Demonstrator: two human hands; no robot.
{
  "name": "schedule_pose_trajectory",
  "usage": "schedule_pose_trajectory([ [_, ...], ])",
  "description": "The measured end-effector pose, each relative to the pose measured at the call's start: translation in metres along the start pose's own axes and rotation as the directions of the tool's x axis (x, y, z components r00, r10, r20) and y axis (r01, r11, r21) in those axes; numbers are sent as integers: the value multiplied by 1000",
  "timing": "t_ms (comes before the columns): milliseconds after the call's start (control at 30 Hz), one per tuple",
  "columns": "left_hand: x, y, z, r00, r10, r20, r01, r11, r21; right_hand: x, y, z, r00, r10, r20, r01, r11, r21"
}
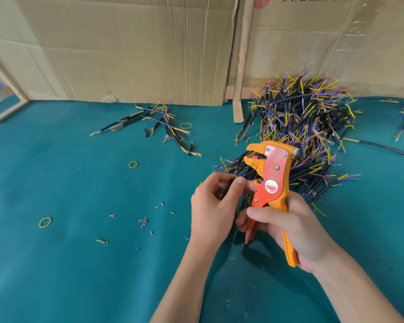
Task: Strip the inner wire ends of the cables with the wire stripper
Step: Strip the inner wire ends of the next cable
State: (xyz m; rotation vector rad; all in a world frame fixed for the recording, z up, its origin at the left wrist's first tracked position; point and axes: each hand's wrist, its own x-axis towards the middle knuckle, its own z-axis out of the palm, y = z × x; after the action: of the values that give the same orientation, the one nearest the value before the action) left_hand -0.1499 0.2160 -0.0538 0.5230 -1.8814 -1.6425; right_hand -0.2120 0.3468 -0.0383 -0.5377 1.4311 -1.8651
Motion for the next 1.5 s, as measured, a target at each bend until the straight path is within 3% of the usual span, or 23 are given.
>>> schedule_pose_trajectory([
  [233,3,-6,-3,998,-64,19,66,987,-150,0,-2,2,999,31,31,-33,999,35],
  [433,5,-12,-3,992,-59,-111,48,994,-99,1,-6,-4,994,74,80,-85,985,147],
  [600,9,-11,-12,978,-3,-210,0,1000,-13,0,-11,-13,965,238,115,-255,950,180],
  [733,10,-10,-15,982,30,-187,-22,999,42,0,-8,-12,933,316,173,-344,925,163],
  [1200,10,-7,-17,997,52,-52,-49,996,68,-2,-9,-19,911,327,251,-357,930,85],
  [1500,11,-7,-17,997,67,-35,-66,996,53,-2,-11,-14,915,356,188,-378,921,94],
])
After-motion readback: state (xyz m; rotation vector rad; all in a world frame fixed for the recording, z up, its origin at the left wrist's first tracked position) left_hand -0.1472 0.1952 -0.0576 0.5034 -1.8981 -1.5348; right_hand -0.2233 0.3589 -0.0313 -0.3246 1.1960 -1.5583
